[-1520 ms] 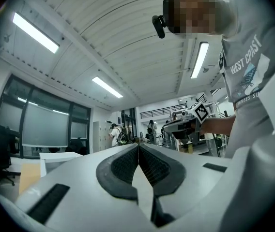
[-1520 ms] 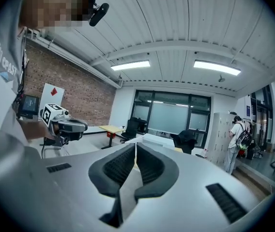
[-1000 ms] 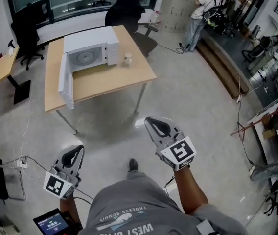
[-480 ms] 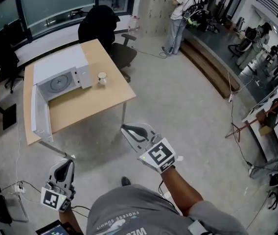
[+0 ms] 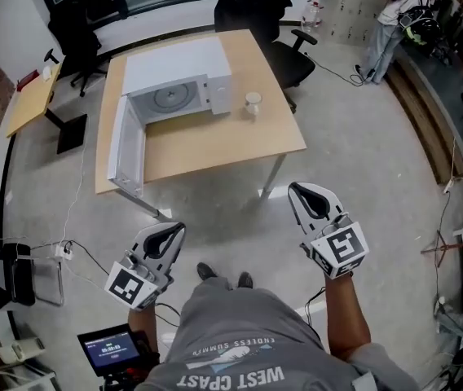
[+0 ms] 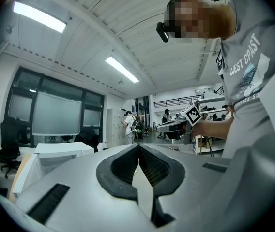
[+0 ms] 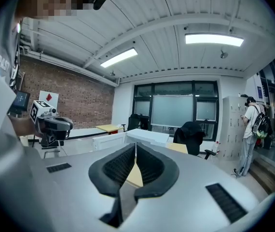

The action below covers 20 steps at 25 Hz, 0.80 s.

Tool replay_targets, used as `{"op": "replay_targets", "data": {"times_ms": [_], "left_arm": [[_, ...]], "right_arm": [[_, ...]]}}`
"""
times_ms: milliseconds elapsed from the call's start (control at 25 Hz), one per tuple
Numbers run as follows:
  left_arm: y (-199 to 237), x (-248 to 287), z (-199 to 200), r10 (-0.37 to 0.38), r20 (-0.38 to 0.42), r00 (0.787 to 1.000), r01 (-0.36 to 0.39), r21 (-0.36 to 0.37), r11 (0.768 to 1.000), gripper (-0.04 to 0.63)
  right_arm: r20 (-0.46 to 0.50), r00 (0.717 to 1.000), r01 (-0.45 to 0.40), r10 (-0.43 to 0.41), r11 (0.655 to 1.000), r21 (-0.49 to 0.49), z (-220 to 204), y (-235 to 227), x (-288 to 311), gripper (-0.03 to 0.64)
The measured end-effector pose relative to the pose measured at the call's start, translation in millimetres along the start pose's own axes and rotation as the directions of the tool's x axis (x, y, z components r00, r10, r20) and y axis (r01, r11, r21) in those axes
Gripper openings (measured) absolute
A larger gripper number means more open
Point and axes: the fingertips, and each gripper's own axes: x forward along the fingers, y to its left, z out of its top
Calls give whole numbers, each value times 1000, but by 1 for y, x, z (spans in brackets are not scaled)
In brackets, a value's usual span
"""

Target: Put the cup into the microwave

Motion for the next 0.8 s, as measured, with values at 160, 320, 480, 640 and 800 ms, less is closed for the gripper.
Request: {"op": "replay_targets", "data": {"times_ms": [160,320,480,640,800], "left_arm": [[37,9,7,-15,15,1000,15,-12,1000,21],[72,13,20,-42,35,999,42,4,999,21],[125,1,18,-68,50,996,68,5,998,21],[155,-6,8,-79,57,995,79,1,997,21],[154,-6,8,-79,69,994,80,-19,997,21]], "right_arm": [[-3,1000,3,-3,1000,7,11,-1,38,20],[5,1000,29,-29,1000,2,25,-3,69,20],[-2,998,65,-65,998,4,30,6,119,20],[-10,996,89,-89,996,-1,29,14,143,20],[-67,994,84,-83,996,4,11,12,146,20]]}}
